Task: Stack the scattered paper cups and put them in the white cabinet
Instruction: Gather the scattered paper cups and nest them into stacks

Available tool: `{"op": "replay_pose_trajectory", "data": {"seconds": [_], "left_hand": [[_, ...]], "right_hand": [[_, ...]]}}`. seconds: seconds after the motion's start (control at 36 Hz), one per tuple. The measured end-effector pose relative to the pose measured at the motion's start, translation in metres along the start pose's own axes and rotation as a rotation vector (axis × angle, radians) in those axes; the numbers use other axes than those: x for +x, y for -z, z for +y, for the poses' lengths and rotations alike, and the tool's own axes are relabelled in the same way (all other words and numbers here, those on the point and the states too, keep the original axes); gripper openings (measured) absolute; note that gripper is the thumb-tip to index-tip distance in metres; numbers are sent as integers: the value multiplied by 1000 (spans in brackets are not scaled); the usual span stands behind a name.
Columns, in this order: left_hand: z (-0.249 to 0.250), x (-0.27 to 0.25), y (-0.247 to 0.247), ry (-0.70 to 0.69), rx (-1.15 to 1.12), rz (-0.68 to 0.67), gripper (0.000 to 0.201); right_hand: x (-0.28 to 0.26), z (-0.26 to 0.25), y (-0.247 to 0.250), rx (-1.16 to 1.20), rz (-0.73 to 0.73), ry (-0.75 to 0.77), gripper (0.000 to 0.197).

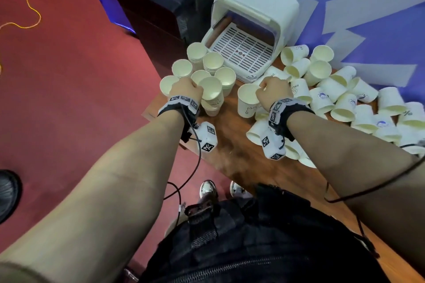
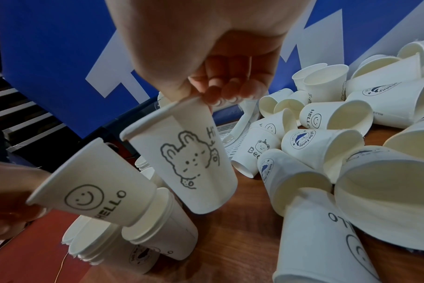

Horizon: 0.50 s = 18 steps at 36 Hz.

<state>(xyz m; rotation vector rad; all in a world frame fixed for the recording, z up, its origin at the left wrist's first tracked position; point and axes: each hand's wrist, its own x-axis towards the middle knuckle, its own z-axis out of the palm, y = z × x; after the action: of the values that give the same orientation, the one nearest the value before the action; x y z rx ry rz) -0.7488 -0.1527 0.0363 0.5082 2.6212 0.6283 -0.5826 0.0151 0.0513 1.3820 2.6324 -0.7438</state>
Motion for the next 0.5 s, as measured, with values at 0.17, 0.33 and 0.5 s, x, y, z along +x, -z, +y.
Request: {"op": "replay_pose_trajectory", "data": {"seconds": [0.17, 0.33, 0.5], "left_hand": [[-4, 0, -1, 45, -49, -12, 18], [-4, 2, -6, 67, -44, -34, 13], [-12, 6, -16, 87, -60, -72, 30]], "right_hand": [[-2, -6, 1, 23, 28, -6, 25], [-1, -7, 3, 61, 27, -10, 24], [1, -5, 4, 87, 29, -28, 20]]}}
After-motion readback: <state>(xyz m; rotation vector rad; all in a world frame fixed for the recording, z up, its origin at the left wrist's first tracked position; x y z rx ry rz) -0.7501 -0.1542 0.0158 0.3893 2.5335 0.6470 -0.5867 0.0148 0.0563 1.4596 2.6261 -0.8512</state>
